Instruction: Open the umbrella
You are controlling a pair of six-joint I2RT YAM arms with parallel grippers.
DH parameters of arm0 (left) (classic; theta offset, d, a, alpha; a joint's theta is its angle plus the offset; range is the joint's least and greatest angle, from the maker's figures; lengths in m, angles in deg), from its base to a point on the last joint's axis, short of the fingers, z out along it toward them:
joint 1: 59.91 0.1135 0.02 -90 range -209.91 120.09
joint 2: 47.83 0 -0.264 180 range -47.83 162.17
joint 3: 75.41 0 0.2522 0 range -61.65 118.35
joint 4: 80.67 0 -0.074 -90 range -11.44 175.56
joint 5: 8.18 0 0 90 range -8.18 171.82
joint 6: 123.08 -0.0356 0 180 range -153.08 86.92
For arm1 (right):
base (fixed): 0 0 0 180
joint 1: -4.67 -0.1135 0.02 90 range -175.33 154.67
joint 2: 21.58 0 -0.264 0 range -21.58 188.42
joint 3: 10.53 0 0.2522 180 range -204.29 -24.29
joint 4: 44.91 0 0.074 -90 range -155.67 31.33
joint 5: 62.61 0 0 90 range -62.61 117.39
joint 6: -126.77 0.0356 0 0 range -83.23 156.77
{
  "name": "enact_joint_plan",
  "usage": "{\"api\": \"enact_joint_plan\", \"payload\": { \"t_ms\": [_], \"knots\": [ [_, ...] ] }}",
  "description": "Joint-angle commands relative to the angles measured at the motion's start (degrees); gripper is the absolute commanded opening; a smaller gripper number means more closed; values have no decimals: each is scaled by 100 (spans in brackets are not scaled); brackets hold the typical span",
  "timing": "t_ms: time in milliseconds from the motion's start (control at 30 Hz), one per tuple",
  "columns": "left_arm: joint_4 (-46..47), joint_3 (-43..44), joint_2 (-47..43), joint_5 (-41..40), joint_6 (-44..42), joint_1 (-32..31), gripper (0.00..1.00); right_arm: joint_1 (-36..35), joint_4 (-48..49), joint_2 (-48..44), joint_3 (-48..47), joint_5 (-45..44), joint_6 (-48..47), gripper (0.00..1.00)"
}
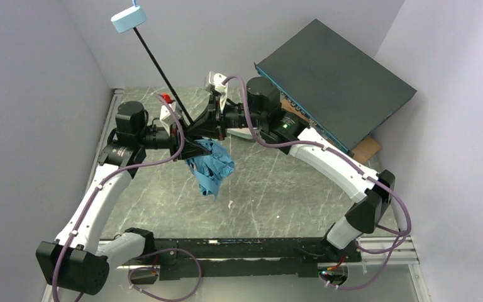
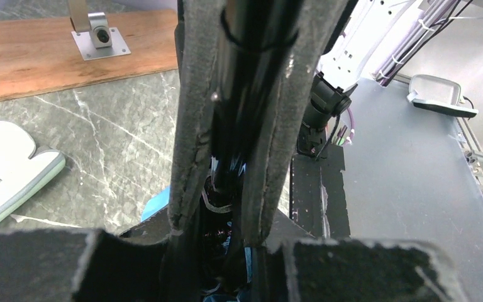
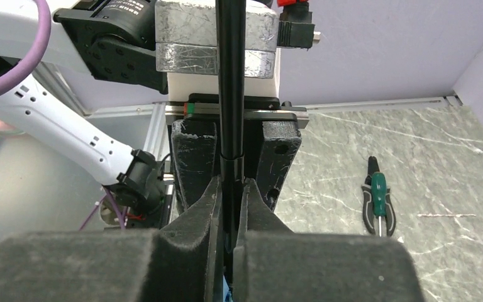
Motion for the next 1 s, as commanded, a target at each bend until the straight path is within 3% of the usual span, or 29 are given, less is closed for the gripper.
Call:
{"api": "enact_joint_plan", "payload": {
  "t_ms": [0, 33, 67, 133, 200, 367, 467, 533, 633, 700, 767, 867, 967],
  "knots": [
    [22, 357, -2, 333, -422, -41, 0, -7, 127, 90, -40, -73, -38, 0],
    [-65, 351, -16, 296, -464, -32, 2, -1, 143, 79, -52, -105, -22, 0],
    [-145, 336, -39, 205, -505, -25, 11, 10, 140, 70, -71, -178, -4, 0],
    [-229, 260, -128, 60, -562, 109, 44, 125, 166, 35, -103, -264, 101, 0],
    [-220, 166, -277, -437, -485, 362, 66, 282, 221, 13, -110, -326, 194, 0],
    [861, -375, -836, -1565, 618, 1843, 99, 903, 440, 131, -242, -1321, 161, 0],
    [866, -413, -939, -2070, 634, 2441, 100, 1084, 499, 349, -588, -1307, 287, 0],
    [736, -319, -902, -2008, 518, 2617, 100, 705, 853, 276, -537, -912, 355, 0],
    [785, -216, -920, -1466, 282, 2644, 100, -54, 1593, -245, 109, -1000, 23, 0],
    [769, -140, -1021, -1056, 100, 2646, 100, 23, 2222, -566, 553, -1540, 122, 0],
    [576, 21, -1134, -913, -258, 2649, 100, 549, 2475, -655, 658, -2010, 197, 0],
    [242, 192, -1219, -711, -635, 2585, 88, 869, 2588, -724, 696, -2094, 80, 0],
    [414, 90, -1268, -667, -319, 2272, 75, 653, 2757, -726, 837, -1819, 591, 0]
  ]
}}
